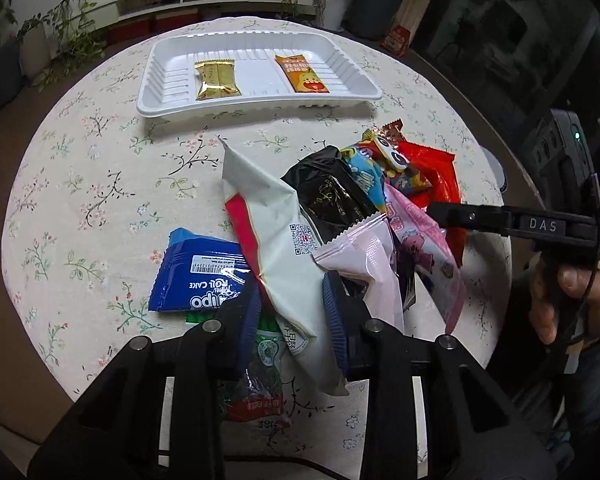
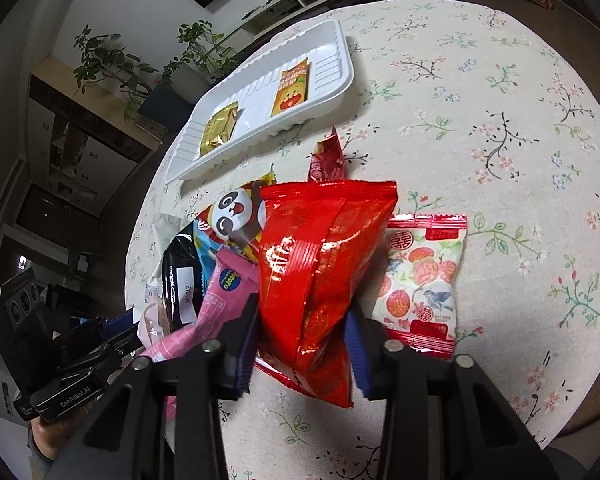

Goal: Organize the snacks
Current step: 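Grasp the white-red packet with the left tool while the right tool grasps the large red bag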

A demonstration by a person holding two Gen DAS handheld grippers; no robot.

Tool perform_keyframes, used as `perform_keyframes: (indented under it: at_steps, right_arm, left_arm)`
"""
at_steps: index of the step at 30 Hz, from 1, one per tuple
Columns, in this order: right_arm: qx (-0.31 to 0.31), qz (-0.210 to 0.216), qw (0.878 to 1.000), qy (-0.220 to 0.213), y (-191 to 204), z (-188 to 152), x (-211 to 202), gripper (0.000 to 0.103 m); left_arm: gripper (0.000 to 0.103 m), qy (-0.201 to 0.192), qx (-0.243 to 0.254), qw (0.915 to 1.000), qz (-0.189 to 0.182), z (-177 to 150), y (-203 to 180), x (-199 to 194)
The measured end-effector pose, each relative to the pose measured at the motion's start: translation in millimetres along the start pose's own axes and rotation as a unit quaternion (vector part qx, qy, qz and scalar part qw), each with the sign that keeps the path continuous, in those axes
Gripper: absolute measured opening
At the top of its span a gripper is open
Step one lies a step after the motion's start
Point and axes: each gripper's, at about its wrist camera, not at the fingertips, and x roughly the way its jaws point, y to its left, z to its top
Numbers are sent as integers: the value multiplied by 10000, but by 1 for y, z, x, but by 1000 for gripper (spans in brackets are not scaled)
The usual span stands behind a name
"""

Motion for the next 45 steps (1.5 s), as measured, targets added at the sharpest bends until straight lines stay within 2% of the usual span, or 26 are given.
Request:
perform_keyframes:
  at_steps: [8, 16, 20, 23, 27, 28, 29, 30, 32, 34, 36, 37, 38, 41, 43, 45]
  right_arm:
    - [-69, 37, 9999, -112, 3, -3, -6, 30]
    - [-75, 127, 9995, -264, 4, -10, -18, 27]
    - [-96, 109, 9996, -223, 5, -13, -18, 27]
    - [-135, 98, 9995, -250, 7, -14, -18, 27]
    - [-142, 103, 9997, -158, 7, -13, -15, 27]
    - [-136, 104, 9997, -156, 8, -13, -15, 27]
    - [-132, 112, 9997, -149, 8, -12, -15, 27]
    - [-138, 108, 9997, -149, 8, -13, -15, 27]
    - [-150, 102, 9997, -136, 9, -12, -14, 27]
    - [-159, 92, 9997, -142, 10, -12, -13, 27]
    - [-155, 101, 9997, -156, 10, -12, -14, 27]
    - [-156, 104, 9997, -156, 9, -13, -14, 27]
    - [-159, 102, 9997, -146, 9, -13, -14, 27]
    - [-187, 83, 9997, -130, 10, -13, -13, 27]
    - [-226, 50, 9996, -142, 12, -13, -13, 27]
    - [-262, 19, 9995, -145, 14, -14, -12, 27]
  left_arm:
    - [21, -64, -81, 9996, -253, 0, 10, -2]
    - [18, -98, -105, 9993, -350, 0, 14, -4]
    - [18, 61, 122, 9992, -365, 4, 9, -4]
    - [18, 119, 91, 9993, -354, 5, 9, -1]
    - [21, 198, -256, 9985, -437, 7, 18, 1]
    - [22, 222, -316, 9985, -392, 8, 19, 2]
    - [29, 245, -296, 9987, -339, 8, 19, 2]
    - [44, 325, -202, 9990, -228, 9, 14, 5]
    - [56, 425, -85, 9990, -77, 9, 7, 9]
    - [58, 419, -57, 9991, -50, 11, 3, 12]
    - [57, 279, -116, 9995, -24, 13, 3, 11]
    - [52, 245, -112, 9996, -28, 14, 3, 12]
    - [41, 250, -79, 9997, -23, 13, 3, 13]
    - [28, 284, 227, 9993, -5, 13, -8, 13]
    - [26, 290, 395, 9988, 86, 14, -16, 14]
    - [20, 275, 474, 9985, 6, 13, -21, 15]
